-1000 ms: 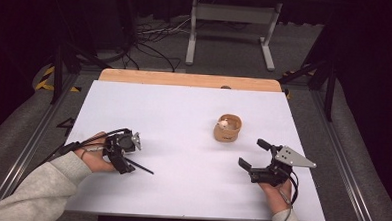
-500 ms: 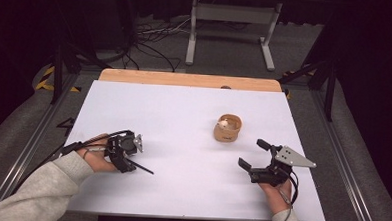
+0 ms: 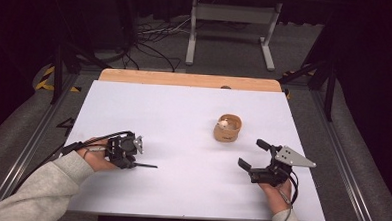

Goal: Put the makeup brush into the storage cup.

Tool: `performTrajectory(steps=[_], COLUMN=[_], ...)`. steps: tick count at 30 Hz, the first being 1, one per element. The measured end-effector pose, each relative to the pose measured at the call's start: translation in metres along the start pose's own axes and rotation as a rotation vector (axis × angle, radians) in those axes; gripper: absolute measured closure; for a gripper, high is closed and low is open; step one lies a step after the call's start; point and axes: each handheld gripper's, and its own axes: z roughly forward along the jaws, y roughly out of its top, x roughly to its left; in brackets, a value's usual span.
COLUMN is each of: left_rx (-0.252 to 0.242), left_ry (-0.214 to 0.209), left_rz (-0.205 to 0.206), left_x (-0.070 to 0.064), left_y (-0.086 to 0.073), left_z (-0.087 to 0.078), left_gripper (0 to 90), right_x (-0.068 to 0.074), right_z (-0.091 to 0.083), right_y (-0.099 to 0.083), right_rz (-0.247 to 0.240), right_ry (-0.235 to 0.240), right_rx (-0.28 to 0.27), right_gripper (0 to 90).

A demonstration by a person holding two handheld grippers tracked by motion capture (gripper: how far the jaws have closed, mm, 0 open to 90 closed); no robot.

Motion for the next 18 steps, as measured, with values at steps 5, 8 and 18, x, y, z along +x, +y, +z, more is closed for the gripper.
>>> performTrajectory(steps=[5,8,18], left_rx=[0.01,0.015,0.01], left_ry=[-0.005,-0.009,0.001], left_rz=[0.002,0.003,0.013], left_x=[0.0005,0.001,0.0002], left_y=[0.001,0.0014,0.0037], left_z=[0.0,-0.0002,-0.0035], left_gripper=[81.9,82.3,82.8], right_x=[0.0001,0.0,0.0024], right_z=[0.0,-0.0002,0.0001], right_y=[0.0001,0.0002,0.0024], right_rz=[-0.002,0.0,-0.024], right_ry=[0.001,-0.001,-0.003], right_rx=[0.0,0.001,0.004], right_gripper=[0.2,0.2,0.2])
